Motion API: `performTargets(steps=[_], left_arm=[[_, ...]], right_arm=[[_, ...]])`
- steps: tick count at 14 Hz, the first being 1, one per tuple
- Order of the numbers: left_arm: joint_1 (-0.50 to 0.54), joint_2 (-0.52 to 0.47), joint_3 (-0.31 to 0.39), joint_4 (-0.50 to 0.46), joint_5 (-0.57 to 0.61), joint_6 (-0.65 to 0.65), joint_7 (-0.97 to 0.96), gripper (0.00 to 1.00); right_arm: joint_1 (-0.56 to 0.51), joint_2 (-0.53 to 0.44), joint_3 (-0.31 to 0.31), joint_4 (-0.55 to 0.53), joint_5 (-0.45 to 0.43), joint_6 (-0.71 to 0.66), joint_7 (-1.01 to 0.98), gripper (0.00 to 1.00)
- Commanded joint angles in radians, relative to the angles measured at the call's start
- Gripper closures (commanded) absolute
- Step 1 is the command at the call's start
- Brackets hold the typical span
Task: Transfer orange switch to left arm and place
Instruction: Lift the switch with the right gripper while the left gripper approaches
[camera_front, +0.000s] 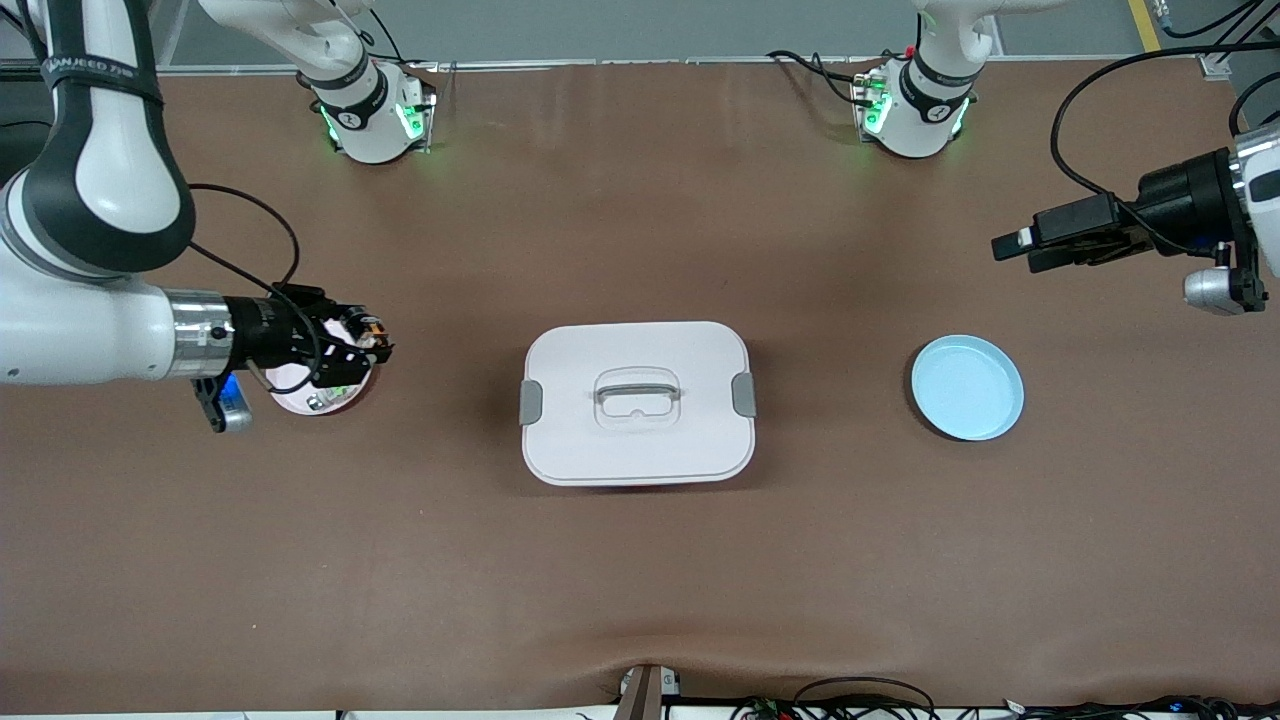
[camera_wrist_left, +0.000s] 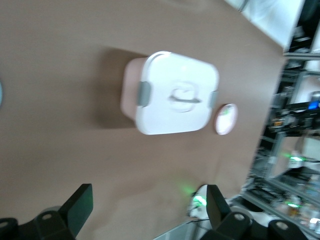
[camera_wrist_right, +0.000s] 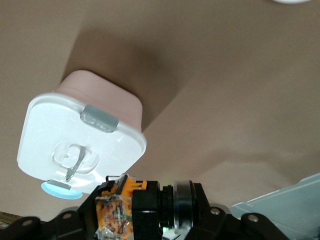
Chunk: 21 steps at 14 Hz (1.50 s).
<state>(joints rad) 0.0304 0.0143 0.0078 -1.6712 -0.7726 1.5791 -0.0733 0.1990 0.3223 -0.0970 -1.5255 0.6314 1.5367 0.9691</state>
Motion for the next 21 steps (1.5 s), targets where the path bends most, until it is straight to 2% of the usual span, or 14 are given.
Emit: performTargets(steps=[1, 6, 9, 12, 14, 18, 21], left_arm=[[-0.009, -0.005, -0.05, -0.014, -0.088, 0.079, -0.011, 0.0], [-0.01, -0.004, -0.245, -0.058, -0.094, 0.379, -0.2, 0.0], [-0.014, 0.031, -0.343, -0.076, -0.094, 0.528, -0.232, 0.0], [-0.015, 0.082, -0.443, -0.071, -0.094, 0.651, -0.307, 0.0], [-0.015, 0.093, -0.473, -0.067, -0.094, 0.659, -0.348, 0.0], [-0.024, 0.101, -0.5, -0.067, -0.094, 0.66, -0.39, 0.0], [-0.075, 0.119, -0.5, -0.067, -0.085, 0.665, -0.421, 0.0]], right_arm=[[0.095, 0.029, -0.007, 0.066, 0.017, -0.003, 0.172, 1.0], [0.198, 0.107, -0.007, 0.241, 0.019, -0.003, 0.436, 1.0], [0.253, 0.118, -0.007, 0.277, 0.017, 0.003, 0.51, 1.0], [0.31, 0.124, -0.004, 0.283, 0.031, 0.103, 0.598, 1.0], [0.333, 0.162, -0.004, 0.329, 0.069, 0.138, 0.67, 1.0], [0.382, 0.286, -0.004, 0.491, 0.07, 0.143, 0.789, 1.0], [0.384, 0.304, 0.013, 0.516, 0.071, 0.193, 0.833, 1.0]])
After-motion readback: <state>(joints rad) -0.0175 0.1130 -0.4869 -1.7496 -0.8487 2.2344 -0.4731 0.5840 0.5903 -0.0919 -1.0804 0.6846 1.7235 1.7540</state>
